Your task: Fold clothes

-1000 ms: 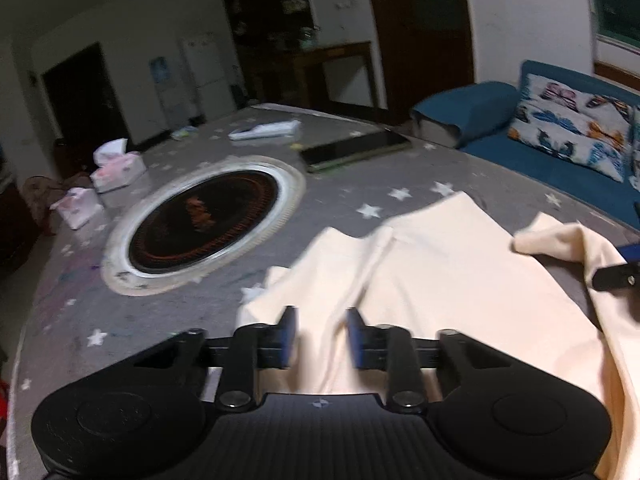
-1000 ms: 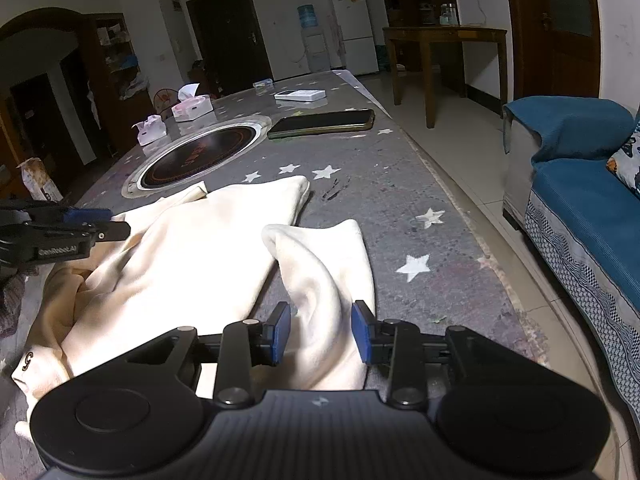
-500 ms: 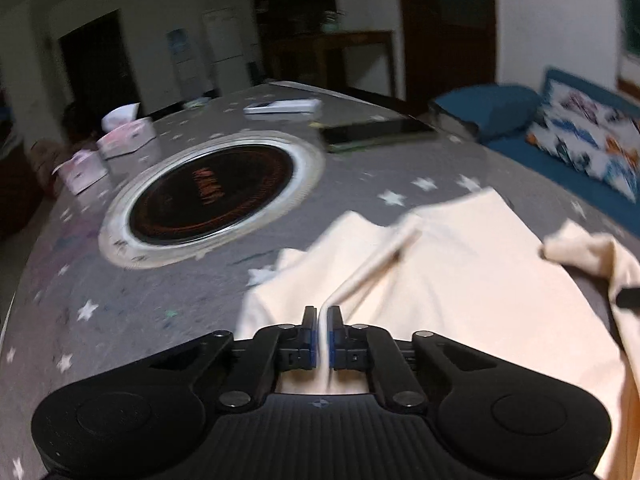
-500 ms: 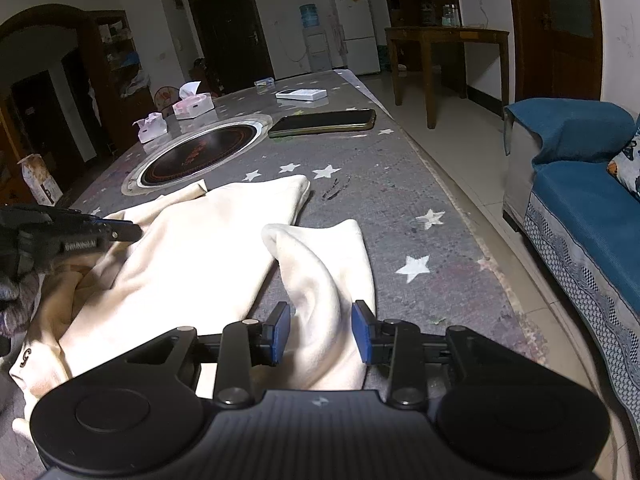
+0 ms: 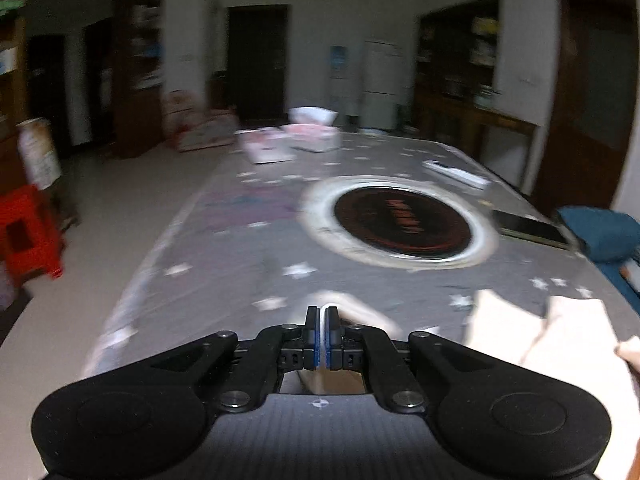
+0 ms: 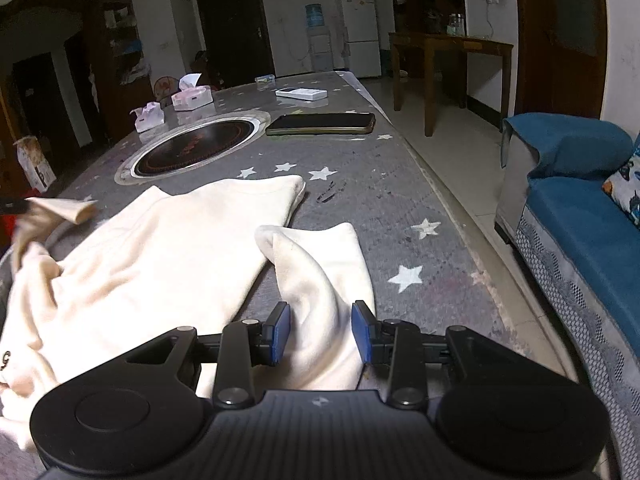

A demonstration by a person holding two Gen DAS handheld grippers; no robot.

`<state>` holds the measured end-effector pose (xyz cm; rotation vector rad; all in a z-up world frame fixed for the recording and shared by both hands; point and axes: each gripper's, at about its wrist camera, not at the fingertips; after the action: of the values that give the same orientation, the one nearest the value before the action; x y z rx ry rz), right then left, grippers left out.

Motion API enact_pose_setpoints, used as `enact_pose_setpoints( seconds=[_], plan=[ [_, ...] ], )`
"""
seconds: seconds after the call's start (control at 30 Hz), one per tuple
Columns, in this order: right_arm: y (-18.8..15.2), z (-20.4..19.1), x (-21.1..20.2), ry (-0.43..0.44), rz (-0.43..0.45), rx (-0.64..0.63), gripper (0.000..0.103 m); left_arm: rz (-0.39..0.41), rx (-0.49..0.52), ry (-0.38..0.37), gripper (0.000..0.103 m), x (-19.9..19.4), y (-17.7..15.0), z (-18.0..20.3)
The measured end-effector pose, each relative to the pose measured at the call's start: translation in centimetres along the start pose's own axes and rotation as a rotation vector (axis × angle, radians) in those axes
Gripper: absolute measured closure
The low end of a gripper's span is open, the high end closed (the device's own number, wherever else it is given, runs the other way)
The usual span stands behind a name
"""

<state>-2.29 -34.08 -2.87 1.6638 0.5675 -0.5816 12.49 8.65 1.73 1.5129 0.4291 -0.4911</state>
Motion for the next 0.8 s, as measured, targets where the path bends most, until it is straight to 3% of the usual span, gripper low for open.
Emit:
enact_pose_setpoints(
  seconds=[0.2,0.47,0.6,0.8],
  plan=[
    [0.8,0.0,1.0,-0.042,-0.012,-0.063,0.07,-0.034,-0.087,0.101,0.101,-3.3,-3.1,-5.9],
    [2.1,-0.1,2.4,-0.078,-0.028,-0.12,0.068,-0.146,-0.083,0.1,0.101,-6.3,-7.8,-8.5],
    [2.7,0.1,2.3,-0.082,-0.034,-0.135,0.066,-0.179,-0.061,0.085,0.094,-6.5,-7.3,-8.3],
    [4.1,0.4,0.8,-0.068,0.002,-0.138,0.066,-0.12,0.013,0.005,0.082,-6.3,-3.8,-4.8]
  ],
)
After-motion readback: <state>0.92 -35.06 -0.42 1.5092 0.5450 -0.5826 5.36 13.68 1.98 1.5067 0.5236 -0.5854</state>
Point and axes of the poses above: each gripper's, at about its wrist camera, not at the fingertips, and x roughly the way its jaws point, z to its right, y to its top, and after that the axes turned 3 degrees about y, right-handed
